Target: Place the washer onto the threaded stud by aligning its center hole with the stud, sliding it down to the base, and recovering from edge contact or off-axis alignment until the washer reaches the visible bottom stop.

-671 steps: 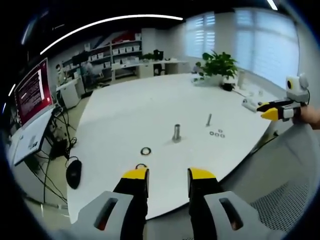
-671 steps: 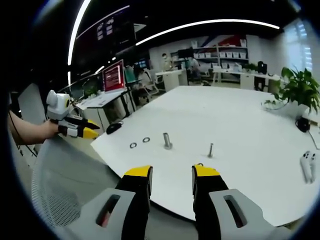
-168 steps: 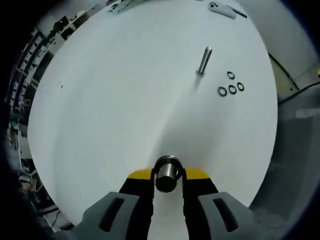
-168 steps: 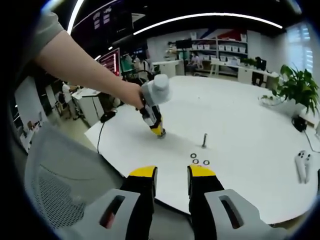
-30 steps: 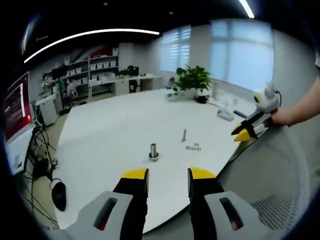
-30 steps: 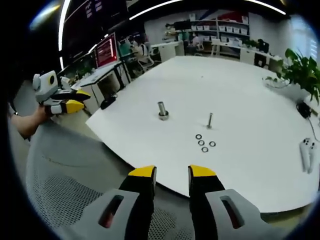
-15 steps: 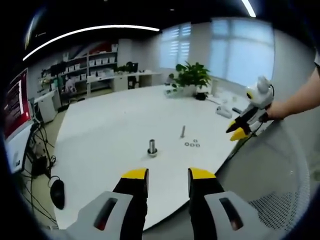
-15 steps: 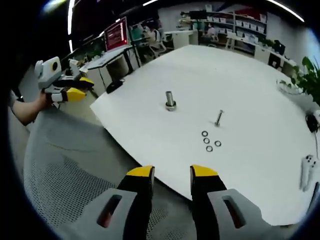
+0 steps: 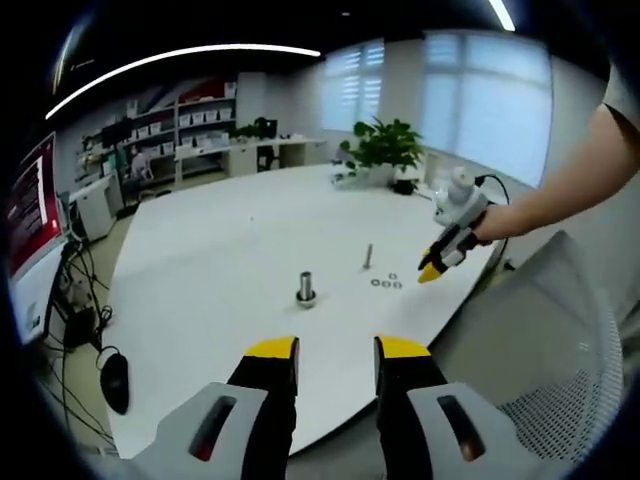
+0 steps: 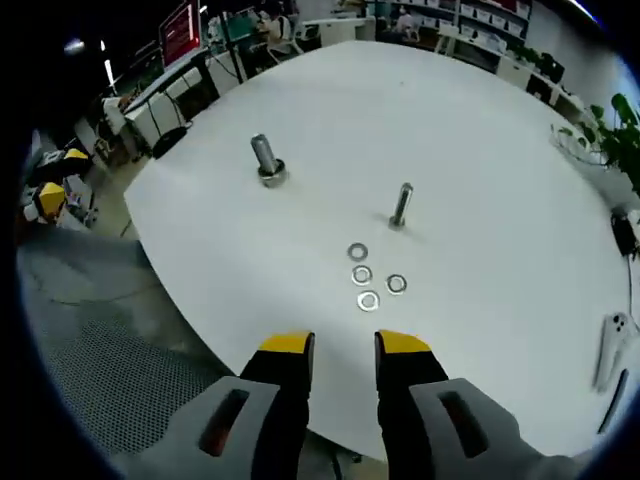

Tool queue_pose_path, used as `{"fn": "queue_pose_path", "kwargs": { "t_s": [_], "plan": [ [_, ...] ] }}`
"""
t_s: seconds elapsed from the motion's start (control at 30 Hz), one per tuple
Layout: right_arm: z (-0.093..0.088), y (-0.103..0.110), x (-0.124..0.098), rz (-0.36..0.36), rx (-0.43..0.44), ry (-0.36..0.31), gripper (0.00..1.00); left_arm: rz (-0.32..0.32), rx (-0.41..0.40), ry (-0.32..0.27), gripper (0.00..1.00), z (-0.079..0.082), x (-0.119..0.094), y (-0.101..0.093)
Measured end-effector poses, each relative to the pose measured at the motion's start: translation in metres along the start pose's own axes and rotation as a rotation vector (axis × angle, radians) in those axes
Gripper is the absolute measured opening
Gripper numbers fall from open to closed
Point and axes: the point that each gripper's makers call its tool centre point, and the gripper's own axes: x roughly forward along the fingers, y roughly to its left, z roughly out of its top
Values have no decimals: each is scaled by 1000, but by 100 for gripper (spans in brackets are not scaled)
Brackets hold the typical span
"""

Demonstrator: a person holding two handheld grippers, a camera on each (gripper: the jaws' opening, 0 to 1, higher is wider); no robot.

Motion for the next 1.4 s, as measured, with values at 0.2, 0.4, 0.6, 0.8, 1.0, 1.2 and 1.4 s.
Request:
{"fn": "queue_pose_path", "kwargs": {
  "t_s": [0.2,0.4,0.6,0.8,1.0,1.2,1.4],
  "plan": [
    [-6,-1,25,-11,-86,96,27,6,-8,8,26,-2,0,1],
    [-14,-5,40,-20,-62,131,27,9,-2,24,24,-5,1,1],
    [-4,-9,46,-38,-105,134,27,16,-3,25,24,-5,0,2],
    [0,-14,47,-13,-150,187,23,20,-6,28,24,-6,1,3],
    [0,-14,48,-15,-190,239,21,22,-7,33,23,-7,1,4],
    [0,-16,49,-5,-220,248,20,23,-8,37,23,-8,1,4],
    [3,-15,49,-14,-248,278,16,25,-4,46,22,-9,1,4]
  ]
}}
